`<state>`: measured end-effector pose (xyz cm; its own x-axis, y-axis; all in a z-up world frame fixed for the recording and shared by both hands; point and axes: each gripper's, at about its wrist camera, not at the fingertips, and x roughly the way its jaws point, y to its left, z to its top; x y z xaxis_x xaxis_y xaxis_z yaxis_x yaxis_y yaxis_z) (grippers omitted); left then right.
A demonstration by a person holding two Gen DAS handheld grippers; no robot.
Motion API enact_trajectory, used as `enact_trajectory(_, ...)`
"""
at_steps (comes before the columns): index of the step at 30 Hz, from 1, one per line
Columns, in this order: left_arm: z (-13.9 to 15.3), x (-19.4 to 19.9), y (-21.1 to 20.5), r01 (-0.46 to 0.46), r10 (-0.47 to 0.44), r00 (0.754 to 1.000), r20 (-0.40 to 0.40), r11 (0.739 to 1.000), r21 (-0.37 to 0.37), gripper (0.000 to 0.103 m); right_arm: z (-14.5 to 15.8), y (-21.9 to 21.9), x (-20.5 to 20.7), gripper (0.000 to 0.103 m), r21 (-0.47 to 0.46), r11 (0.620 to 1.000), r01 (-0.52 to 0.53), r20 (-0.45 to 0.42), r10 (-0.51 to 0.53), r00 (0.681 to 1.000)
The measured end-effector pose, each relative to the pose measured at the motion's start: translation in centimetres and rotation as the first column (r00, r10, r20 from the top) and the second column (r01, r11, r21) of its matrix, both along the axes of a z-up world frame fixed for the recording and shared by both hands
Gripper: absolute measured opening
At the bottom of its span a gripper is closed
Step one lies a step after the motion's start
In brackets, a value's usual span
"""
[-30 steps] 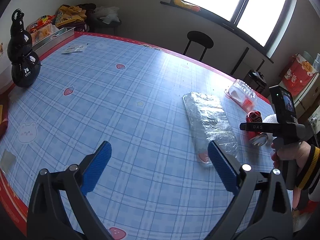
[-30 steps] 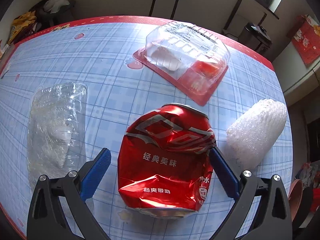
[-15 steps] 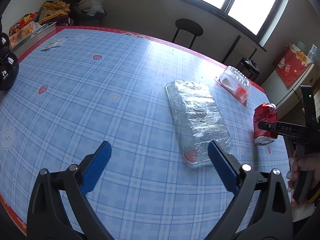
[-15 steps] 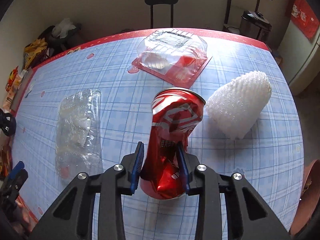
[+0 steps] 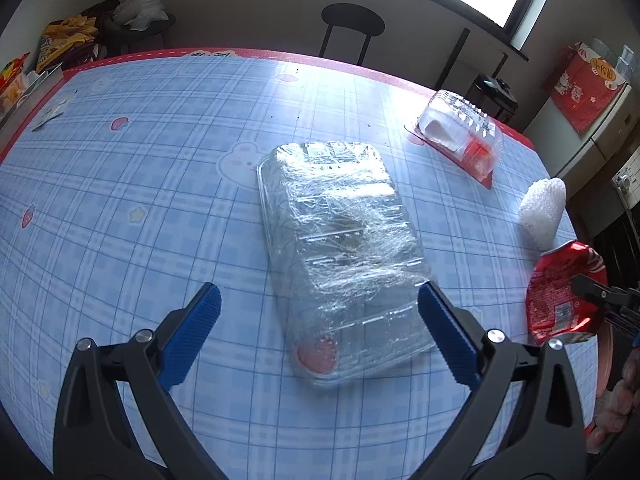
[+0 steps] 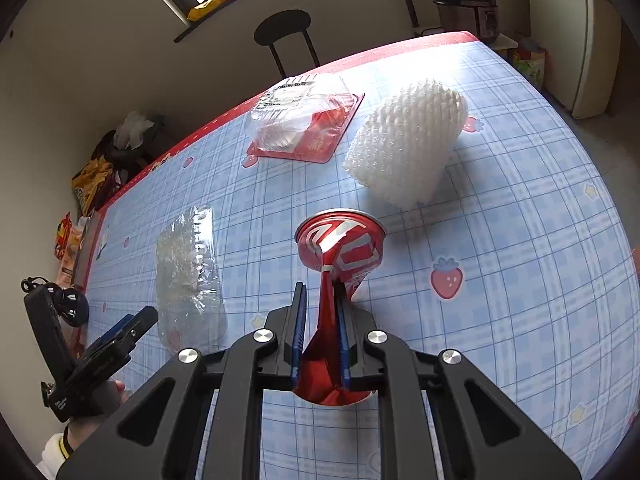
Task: Collect trash
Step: 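Grasp the clear plastic tray with the left tool while the right tool holds the can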
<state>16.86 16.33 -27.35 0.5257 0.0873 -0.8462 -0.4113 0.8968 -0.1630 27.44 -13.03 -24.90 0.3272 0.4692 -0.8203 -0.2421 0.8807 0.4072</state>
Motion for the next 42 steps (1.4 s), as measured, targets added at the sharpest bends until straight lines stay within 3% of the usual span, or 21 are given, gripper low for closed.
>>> enact_trajectory(9,-1.3,5.8,-0.5,-0.003,0.003,0.997,-0.071,1.000,0.007,0.097,0.5,-2.2,-0.3,0.014,0.014,1.000,0.007,0.026,-0.007,1.000)
enact_trajectory(17,-0.4,4.4,2.6,-0.074,0.078,0.996,0.039,0.993,-0.091,0.094,-0.3,-3.2,-0.2,0.014,0.027,0.999,0.023,0.000,-0.023,1.000)
enact_trajectory(18,-0.5,4.2,3.0,-0.086,0.091,0.995,0.041,0.991,-0.103,0.083,-0.4,-3.2,-0.3,0.014,0.031,0.999,0.023,0.001,-0.023,1.000)
enact_trajectory(19,-0.8,4.1,3.5,-0.099,0.103,0.994,0.029,0.989,-0.108,0.062,-0.4,-3.1,-0.3,0.014,0.031,0.999,0.022,0.002,-0.022,1.000)
enact_trajectory(20,-1.1,4.0,4.0,-0.113,0.115,0.993,0.009,0.987,-0.118,0.056,-0.4,-3.0,-0.3,0.014,0.032,0.999,0.018,0.001,-0.018,1.000)
enact_trajectory(24,-1.6,3.6,4.8,-0.101,0.108,0.994,0.029,0.978,-0.183,0.054,-0.1,-2.4,-0.3,0.014,0.037,0.999,-0.006,0.011,0.006,1.000)
enact_trajectory(27,-1.8,3.7,4.2,-0.041,0.048,0.998,0.035,0.980,-0.197,0.053,0.0,-1.7,-0.2,0.014,0.050,0.998,-0.027,0.010,0.026,1.000)
enact_trajectory(31,-1.8,4.3,1.5,0.120,-0.117,0.993,0.028,0.974,-0.190,0.051,-0.1,-0.3,0.1,0.014,0.051,0.996,-0.067,0.005,0.067,0.998)
enact_trajectory(36,-2.0,4.8,-2.0,0.247,-0.248,0.969,0.026,0.945,-0.215,0.051,-0.3,1.2,0.0,0.014,0.047,0.994,-0.095,-0.002,0.095,0.995)
enact_trajectory(42,-2.2,4.4,-6.0,0.351,-0.357,0.933,0.033,0.889,-0.296,0.052,-0.5,1.9,-0.6,0.014,0.054,0.992,-0.111,-0.028,0.112,0.993)
